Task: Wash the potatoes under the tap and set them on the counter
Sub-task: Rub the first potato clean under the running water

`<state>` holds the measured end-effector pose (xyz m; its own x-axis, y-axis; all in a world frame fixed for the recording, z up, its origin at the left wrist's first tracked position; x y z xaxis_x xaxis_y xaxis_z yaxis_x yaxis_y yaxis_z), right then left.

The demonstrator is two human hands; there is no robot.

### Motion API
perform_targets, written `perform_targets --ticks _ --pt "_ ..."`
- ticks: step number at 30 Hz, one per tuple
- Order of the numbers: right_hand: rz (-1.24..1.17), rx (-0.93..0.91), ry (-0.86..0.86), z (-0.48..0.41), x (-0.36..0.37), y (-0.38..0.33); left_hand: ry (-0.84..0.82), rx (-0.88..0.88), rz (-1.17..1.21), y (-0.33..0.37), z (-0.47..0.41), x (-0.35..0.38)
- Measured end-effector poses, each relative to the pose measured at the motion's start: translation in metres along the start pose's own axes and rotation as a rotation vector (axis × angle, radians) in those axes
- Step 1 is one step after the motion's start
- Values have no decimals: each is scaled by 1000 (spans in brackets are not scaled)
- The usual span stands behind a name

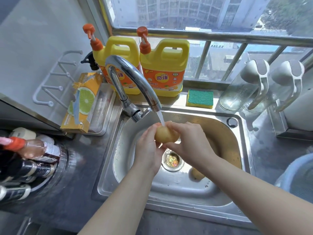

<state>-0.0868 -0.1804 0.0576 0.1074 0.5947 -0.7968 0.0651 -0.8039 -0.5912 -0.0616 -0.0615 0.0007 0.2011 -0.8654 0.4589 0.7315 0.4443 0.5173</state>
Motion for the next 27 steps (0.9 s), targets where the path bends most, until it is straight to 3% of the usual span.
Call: perform_targets --ticks 4,7,9,12,14,16,21,27 --pt "5 -9 -21 1 0 1 43 -181 108 -3 2 2" --pt "-105 85 -64 2 -3 8 17 -250 179 -4 7 4" --pt "-201 188 -68 0 -5 15 -7 -181 122 -2 10 3" --pt "-202 242 -116 -5 -5 20 -40 101 -242 4 14 -3" --pt "-216 235 -118 -9 -5 18 -94 191 -434 0 14 -3" --pt "-296 243 -96 -10 -2 16 -109 132 -426 -6 14 0" --pt "-518 253 -32 -7 16 6 -108 -150 -117 -18 12 10" --pt "-783 304 -137 -3 27 8 3 -124 -283 -12 10 0"
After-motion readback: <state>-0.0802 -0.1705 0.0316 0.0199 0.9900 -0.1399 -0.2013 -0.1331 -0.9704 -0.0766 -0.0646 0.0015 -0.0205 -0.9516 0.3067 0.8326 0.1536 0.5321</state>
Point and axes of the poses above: each hand's wrist, its own z-axis away from the middle knuckle, its own x-axis out of the palm, y = z × x, the point moved 6 cm from there along -z, towards the middle knuckle, and after that the axes turned 8 degrees about -x, right-handed, at the moved point
